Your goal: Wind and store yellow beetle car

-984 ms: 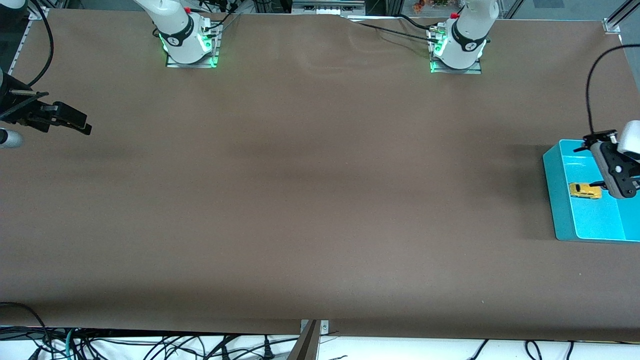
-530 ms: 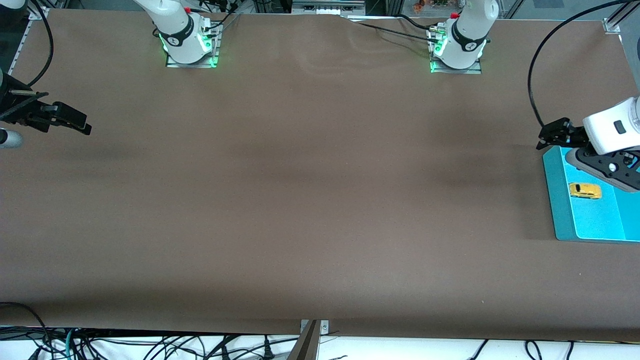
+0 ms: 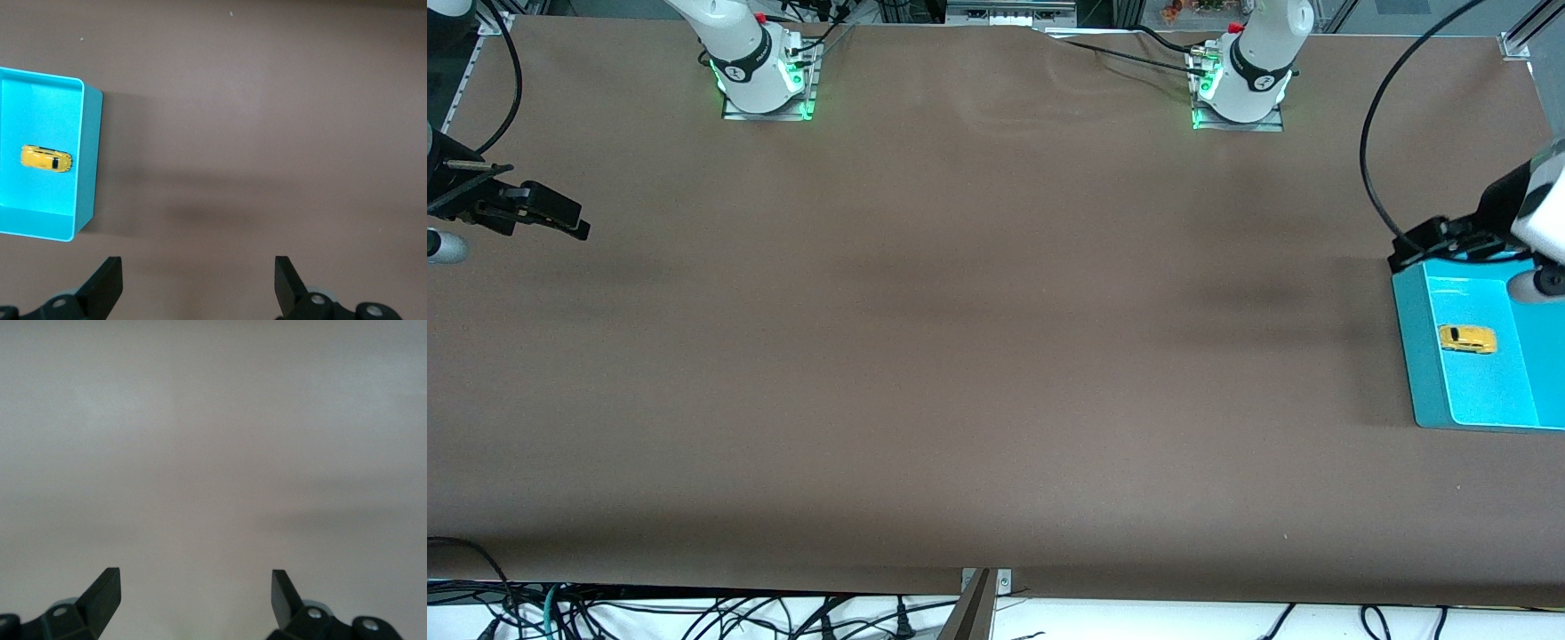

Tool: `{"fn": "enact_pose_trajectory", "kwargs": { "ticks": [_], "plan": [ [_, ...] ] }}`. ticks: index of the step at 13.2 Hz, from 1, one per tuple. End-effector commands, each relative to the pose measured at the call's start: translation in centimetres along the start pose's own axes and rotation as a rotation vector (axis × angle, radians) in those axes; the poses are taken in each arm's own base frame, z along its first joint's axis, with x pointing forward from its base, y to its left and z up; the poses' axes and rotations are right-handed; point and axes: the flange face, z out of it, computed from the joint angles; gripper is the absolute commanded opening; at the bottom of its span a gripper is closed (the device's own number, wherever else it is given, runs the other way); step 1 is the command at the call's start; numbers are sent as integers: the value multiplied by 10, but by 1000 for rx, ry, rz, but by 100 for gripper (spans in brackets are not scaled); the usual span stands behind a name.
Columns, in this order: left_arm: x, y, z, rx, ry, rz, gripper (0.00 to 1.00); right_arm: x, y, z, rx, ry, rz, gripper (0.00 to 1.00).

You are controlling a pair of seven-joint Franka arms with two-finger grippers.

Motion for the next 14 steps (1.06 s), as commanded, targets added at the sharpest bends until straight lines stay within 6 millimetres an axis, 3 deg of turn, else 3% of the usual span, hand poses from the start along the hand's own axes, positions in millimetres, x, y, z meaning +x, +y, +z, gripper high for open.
{"fn": "enact_pose_trajectory", "kwargs": {
  "ticks": [1,4,14],
  "plan": [
    [-8,-11,-2,-8,-16,134,100,-1,2,-2,3,-5,0,100],
    [-19,7,-5,12,-29,155,100,-1,2,-2,3,-5,1,100],
    [-16,5,4,-34,-55,148,100,0,2,-2,3,-5,0,100]
  ]
}}
